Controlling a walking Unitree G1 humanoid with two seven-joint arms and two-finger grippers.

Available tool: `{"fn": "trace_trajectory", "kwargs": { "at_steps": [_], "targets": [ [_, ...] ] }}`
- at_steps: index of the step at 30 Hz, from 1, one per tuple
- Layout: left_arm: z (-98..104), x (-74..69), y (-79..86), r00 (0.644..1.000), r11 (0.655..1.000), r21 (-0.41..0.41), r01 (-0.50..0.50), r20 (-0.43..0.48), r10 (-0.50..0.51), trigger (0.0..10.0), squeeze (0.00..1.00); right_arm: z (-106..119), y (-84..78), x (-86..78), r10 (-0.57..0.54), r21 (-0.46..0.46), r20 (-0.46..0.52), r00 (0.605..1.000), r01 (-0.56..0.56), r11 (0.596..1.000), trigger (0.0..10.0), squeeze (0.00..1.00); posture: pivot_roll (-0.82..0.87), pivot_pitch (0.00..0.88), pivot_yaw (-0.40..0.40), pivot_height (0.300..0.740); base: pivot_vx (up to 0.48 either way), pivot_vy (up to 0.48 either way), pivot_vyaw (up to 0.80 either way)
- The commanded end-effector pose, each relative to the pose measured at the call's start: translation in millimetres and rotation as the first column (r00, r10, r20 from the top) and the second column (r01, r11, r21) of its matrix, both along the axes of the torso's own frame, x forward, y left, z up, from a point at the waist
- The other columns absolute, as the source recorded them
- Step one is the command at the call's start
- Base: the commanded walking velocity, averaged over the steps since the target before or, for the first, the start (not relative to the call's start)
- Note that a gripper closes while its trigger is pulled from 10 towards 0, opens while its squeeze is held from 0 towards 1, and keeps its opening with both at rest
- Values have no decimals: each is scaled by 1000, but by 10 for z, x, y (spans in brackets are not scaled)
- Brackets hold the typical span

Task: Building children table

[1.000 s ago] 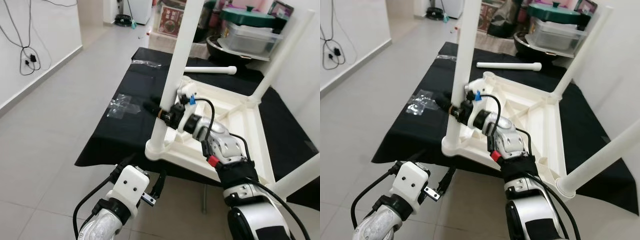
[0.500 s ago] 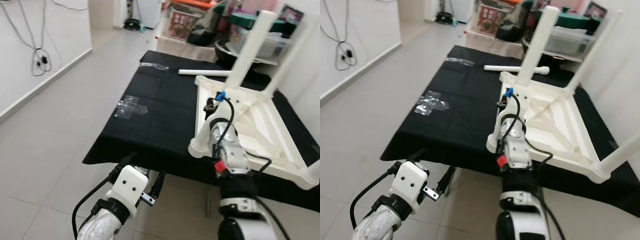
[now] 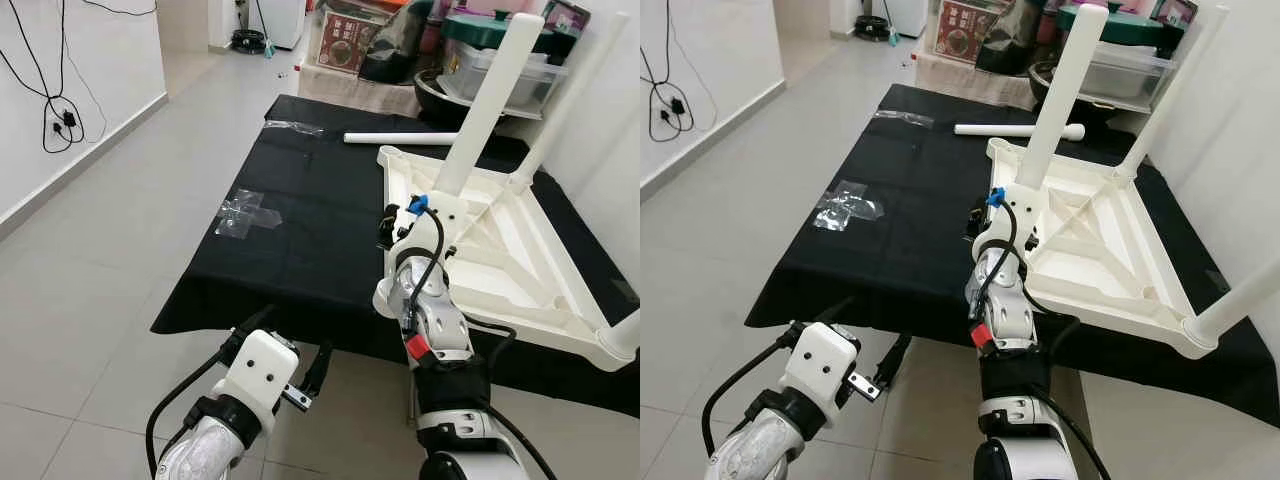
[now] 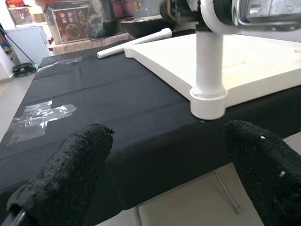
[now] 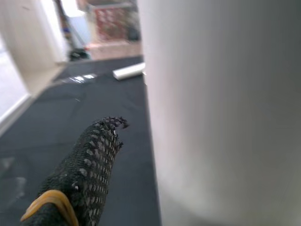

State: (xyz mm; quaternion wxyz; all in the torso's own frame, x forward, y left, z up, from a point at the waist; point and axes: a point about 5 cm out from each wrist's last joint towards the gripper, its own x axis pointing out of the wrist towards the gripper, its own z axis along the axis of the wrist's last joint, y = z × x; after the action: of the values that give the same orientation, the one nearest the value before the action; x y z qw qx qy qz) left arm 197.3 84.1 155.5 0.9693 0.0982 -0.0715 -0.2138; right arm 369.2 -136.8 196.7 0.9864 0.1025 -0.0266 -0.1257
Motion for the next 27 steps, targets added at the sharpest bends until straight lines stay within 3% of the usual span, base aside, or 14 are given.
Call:
{"fn": "trace_trajectory", "kwargs": {
  "at_steps": [1, 6, 11, 16, 22, 27],
  "targets": [
    [-22, 1, -18, 1000, 1000, -5, 9, -11, -9, 10000, 0, 125, -147, 56, -6, -6, 69, 998, 6, 1000, 10000, 0, 116, 54, -152, 740, 0, 0, 0],
    [-10, 2, -12, 1000, 1000, -5, 7, -8, -7, 10000, 0, 91, -327, 53, -51, -96, 44, 998, 56, 994, 10000, 0, 112, 59, -153, 740, 0, 0, 0],
    [-14, -2, -16, 1000, 1000, -5, 9, -10, -9, 10000, 0, -23, -345, -31, -51, -105, 15, 999, 53, 993, 10000, 0, 110, 59, -153, 740, 0, 0, 0],
    [-12, 2, -15, 1000, 1000, -3, 9, -11, -9, 10000, 0, -268, -303, -331, 7, -88, -30, 1000, -10, 996, 10000, 0, 105, 63, -147, 740, 0, 0, 0],
    [-10, 9, -11, 1000, 1000, -2, 10, -11, -10, 10000, 0, -262, -263, -448, 43, -115, -16, 999, -44, 992, 10000, 0, 96, 64, -140, 740, 0, 0, 0],
    [-15, 17, -16, 1000, 1000, -2, 12, -12, -12, 10000, 0, -375, -177, -586, 158, -179, -35, 987, -162, 970, 10000, 0, 96, 56, -143, 740, 0, 0, 0]
  ]
}}
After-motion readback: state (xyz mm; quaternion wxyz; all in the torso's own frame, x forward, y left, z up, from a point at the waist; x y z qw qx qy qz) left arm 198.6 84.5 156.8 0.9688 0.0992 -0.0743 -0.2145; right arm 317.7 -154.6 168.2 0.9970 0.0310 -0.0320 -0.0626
